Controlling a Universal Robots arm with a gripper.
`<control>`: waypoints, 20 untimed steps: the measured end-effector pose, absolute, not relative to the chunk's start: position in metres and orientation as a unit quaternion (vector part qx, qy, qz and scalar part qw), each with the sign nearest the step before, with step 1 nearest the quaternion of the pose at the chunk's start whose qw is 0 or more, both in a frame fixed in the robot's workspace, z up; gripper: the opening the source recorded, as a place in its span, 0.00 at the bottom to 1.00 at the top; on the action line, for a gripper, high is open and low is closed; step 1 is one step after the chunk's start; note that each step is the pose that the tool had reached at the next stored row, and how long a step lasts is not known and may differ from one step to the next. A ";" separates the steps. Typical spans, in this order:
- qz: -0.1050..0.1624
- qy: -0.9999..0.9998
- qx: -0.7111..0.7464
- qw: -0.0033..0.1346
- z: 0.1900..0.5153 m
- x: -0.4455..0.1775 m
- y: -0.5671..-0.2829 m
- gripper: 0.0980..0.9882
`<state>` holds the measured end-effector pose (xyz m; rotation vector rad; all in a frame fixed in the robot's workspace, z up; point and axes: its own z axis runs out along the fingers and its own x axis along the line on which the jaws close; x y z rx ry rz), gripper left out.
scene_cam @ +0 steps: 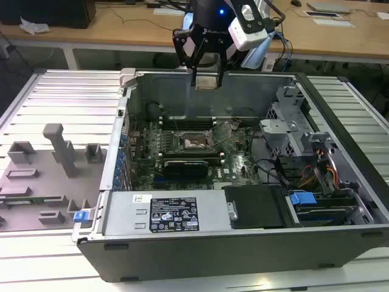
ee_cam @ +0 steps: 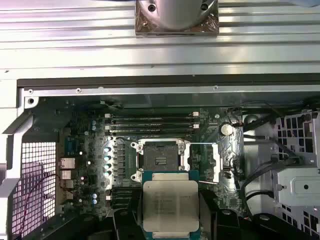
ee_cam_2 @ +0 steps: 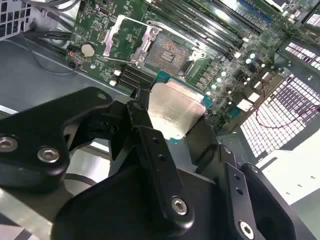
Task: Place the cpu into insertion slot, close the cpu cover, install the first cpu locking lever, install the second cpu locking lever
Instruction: 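Place the cpu into insertion slot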
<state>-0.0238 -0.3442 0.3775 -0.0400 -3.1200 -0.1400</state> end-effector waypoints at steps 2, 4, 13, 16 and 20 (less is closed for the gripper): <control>-0.045 -0.999 -0.013 0.009 0.377 -0.024 -0.344 0.50; -0.045 -0.999 -0.013 0.009 0.377 -0.024 -0.344 0.50; -0.045 -0.999 -0.013 0.009 0.371 -0.024 -0.344 0.50; -0.045 -0.999 -0.013 0.009 0.367 -0.024 -0.344 0.50; -0.045 -0.999 -0.013 0.009 0.364 -0.024 -0.344 0.50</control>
